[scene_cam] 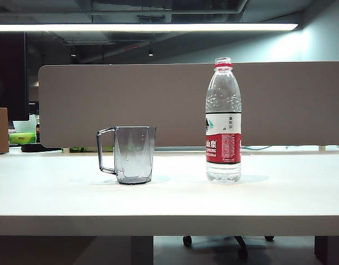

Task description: Pick up the mineral water bottle on the table and pour water into the mug until it's half full.

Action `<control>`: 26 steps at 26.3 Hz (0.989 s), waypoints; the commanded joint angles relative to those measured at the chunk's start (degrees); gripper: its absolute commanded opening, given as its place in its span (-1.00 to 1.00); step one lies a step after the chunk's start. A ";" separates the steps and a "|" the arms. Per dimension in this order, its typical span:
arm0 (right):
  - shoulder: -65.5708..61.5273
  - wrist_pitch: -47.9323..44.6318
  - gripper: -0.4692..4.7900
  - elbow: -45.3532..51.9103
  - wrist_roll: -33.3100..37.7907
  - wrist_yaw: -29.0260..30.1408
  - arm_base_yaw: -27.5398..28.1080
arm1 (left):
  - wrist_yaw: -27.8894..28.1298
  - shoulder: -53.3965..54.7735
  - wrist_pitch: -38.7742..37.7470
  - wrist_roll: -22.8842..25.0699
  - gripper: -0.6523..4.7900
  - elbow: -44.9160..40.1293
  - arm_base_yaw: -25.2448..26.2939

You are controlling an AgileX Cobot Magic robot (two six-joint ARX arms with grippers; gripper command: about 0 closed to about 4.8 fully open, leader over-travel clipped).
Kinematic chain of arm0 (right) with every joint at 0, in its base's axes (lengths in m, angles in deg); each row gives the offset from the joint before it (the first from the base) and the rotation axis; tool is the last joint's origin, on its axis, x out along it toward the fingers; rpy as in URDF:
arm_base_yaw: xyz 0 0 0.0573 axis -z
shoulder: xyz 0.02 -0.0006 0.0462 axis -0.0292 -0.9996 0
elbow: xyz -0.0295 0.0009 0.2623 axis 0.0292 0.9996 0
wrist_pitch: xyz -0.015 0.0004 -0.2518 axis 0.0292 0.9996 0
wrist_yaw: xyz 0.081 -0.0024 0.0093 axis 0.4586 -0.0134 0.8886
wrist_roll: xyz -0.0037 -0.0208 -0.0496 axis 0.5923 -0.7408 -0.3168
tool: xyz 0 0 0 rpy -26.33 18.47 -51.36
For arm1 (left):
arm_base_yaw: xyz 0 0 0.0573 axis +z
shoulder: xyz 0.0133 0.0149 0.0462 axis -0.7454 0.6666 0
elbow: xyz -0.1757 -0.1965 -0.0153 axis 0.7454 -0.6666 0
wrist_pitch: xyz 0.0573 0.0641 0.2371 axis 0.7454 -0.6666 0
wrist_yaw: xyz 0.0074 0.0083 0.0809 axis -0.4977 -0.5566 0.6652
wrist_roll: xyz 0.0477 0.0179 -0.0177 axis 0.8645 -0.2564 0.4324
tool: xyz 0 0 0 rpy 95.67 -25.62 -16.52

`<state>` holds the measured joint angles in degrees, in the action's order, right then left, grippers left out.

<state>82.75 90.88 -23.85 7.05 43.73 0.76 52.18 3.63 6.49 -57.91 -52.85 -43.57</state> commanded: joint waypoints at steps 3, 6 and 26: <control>-0.04 -1.77 -0.81 0.20 0.11 0.02 -0.04 | 0.09 0.07 0.11 0.22 -0.78 0.31 -0.02; -0.04 -1.81 -0.81 0.20 0.50 1.05 -0.04 | 0.09 0.07 -0.13 0.22 -0.78 0.31 0.00; -12.02 0.94 -0.69 -26.12 17.86 28.96 -0.37 | -40.68 0.92 -5.49 -6.16 -0.78 14.34 -0.09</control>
<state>73.17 93.81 -49.40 24.60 70.92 0.61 13.60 4.46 2.95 -63.42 -38.69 -43.62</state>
